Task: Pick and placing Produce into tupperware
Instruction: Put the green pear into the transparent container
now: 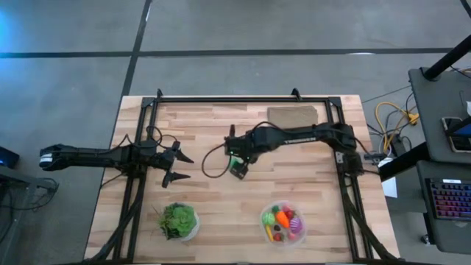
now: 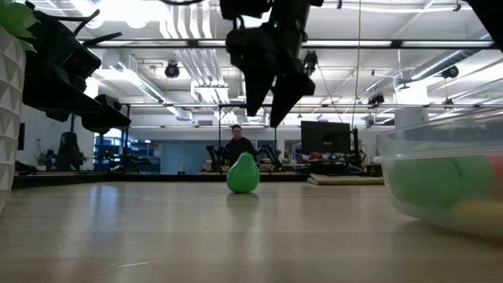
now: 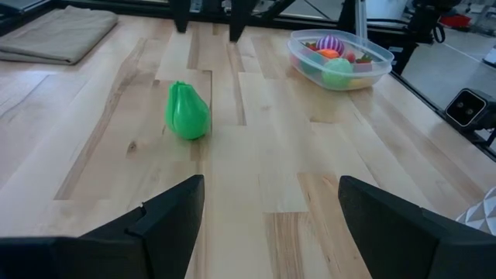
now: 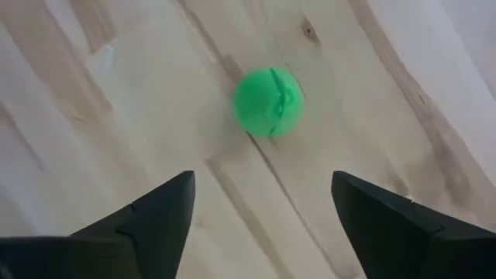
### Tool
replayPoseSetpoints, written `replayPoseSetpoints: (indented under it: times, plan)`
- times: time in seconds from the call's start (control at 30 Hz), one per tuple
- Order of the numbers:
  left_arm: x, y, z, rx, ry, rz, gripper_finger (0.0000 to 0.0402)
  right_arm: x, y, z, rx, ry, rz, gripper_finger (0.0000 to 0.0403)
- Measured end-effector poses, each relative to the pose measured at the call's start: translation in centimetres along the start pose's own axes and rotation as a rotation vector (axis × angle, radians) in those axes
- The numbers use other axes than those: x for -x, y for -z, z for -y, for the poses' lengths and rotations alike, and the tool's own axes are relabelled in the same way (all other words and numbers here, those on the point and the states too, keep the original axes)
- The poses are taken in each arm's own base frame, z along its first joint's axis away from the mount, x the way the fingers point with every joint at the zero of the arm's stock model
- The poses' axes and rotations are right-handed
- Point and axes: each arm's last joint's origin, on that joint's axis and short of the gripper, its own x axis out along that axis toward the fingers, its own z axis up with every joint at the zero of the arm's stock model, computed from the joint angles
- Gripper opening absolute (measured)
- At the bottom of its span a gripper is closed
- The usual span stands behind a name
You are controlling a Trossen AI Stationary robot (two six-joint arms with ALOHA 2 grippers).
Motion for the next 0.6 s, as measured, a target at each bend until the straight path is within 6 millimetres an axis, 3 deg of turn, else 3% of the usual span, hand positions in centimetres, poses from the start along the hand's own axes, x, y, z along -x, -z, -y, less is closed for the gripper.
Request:
replayPoseSetpoints:
  times: [0.4,0.6]
  plan:
    - [0.0,0.0,0.0,0.000,0.000,0.001,0.0283,-5.5,-0.9,0.0,0.256,0.012,-0.054,0.0321]
    - [0.0,0.0,0.0,0.000,0.000,0.000,0.0283,-5.9,-1.1,0.2,0.270,0.054,-0.036,0.0320]
